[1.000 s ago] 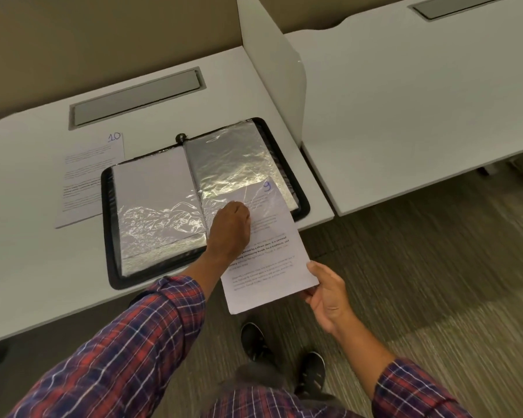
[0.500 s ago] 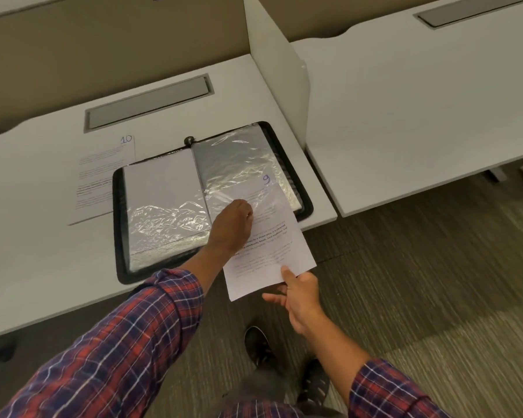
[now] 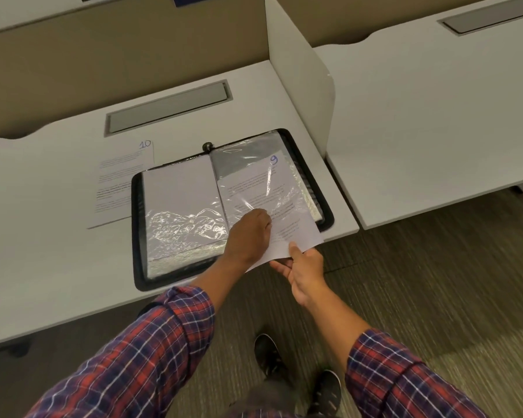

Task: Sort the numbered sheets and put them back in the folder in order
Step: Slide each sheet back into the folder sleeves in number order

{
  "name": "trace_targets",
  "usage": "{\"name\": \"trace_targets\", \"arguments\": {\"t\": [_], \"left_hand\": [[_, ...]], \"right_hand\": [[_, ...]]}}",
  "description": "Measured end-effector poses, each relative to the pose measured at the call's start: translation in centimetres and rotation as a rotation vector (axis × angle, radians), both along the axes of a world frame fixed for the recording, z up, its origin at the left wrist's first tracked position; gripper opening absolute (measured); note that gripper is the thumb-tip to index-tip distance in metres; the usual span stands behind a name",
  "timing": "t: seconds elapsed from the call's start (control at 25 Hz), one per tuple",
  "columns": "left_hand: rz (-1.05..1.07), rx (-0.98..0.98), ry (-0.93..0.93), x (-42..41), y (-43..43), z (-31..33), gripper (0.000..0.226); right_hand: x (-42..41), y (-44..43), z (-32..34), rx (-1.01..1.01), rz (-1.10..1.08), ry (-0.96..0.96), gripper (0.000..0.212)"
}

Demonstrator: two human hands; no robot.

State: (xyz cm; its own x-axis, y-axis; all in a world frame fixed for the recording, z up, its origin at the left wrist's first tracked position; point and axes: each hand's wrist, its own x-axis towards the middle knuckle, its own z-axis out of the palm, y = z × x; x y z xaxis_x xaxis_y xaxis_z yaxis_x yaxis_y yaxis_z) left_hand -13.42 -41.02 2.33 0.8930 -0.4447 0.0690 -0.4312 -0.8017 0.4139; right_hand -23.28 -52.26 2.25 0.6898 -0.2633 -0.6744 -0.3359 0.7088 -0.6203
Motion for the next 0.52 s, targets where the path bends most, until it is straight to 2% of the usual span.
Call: {"name": "trace_targets", "arguments": {"t": [0.16,0.36,0.52], "left_hand": [[-0.003,-0.025,0.02,-0.1,0.4,0.1,0.024],[-0.019,-0.016,-0.013,0.4,0.9,0.1,0.026],[-0.054,-0.002,0.0,0.4,1.2,-0.1,0.029]], "right_hand": [[1.9,0.5,-0.1,-0.021,-0.027,-0.032,0.032],[0.5,2.2,-1.0,-0.256,0.03,0.082,0.015],[3.1,2.9,-0.6,-0.34,0.006,0.108,0.012]]}}
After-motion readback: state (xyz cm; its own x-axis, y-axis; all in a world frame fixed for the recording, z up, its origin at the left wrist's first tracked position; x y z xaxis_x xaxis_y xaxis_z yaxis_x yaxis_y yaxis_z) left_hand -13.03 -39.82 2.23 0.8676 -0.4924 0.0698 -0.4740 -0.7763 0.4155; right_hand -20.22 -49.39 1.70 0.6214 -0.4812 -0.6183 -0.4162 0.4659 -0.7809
